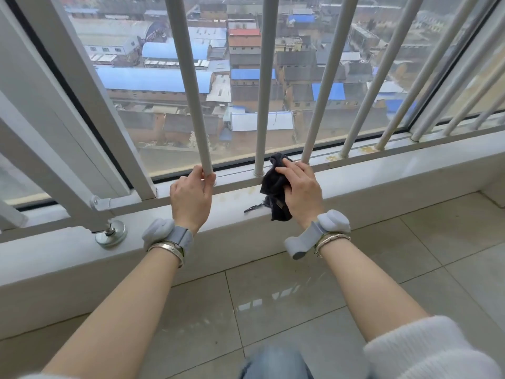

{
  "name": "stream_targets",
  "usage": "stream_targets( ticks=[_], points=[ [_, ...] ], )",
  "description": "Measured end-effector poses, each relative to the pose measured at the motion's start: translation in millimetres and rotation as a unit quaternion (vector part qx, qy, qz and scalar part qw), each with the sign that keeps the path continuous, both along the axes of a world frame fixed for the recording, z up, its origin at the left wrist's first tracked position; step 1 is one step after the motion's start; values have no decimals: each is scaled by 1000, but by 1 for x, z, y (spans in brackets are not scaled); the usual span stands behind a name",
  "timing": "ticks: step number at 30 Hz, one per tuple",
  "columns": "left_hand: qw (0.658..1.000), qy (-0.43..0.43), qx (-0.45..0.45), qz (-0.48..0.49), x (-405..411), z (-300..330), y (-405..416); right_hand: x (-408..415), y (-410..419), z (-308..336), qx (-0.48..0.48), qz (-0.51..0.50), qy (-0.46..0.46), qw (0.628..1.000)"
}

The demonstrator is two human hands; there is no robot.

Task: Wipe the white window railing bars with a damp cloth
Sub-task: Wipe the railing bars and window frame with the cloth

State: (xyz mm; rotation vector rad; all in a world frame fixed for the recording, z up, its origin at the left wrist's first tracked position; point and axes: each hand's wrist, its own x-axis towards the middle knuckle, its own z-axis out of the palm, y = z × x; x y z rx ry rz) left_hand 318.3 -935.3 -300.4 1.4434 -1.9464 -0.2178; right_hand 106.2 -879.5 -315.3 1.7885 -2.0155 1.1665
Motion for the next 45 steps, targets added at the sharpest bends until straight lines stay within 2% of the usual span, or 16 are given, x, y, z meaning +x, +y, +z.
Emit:
stream_targets(
  ticks=[5,8,12,15,17,22,24,27,29,31,34,37,40,45],
  points=[
    [999,4,-28,18,-5,-6,1,-10,2,6,19,12,2,1000],
    [999,14,-42,25,-6,-9,3,-15,0,3,-3,23,37,999],
    [998,46,-37,31,-8,-7,5,-42,0,-7,-53,43,154,986],
    [997,56,-37,50,-14,-5,9,-79,5,-14,-43,100,251,962],
    [996,57,-41,63,-19,-8,10,-102,11,-15,-40,106,232,966],
    [989,63,-66,119,-31,-15,11,-143,15,1,-85,40,80,992],
    [983,68,-80,149,-38,-18,12,-134,3,6,-55,69,68,994],
    [977,76,-96,172,-40,-22,10,-112,-10,-6,9,110,159,981],
    [972,81,-103,196,-46,-25,11,-123,-13,-13,0,105,235,966],
    [964,82,-108,227,-54,-28,14,-144,-11,-18,-52,101,285,952],
    [958,97,-91,253,-72,-35,21,-173,-6,-28,-123,108,310,937],
    [949,133,-93,270,-94,-43,36,-186,2,-37,-139,138,293,936],
    [946,114,-167,253,-125,-46,49,-182,-2,-36,-132,162,276,938],
    [944,89,-251,194,-190,-31,58,-181,-20,-33,-139,230,361,893]
  ],
)
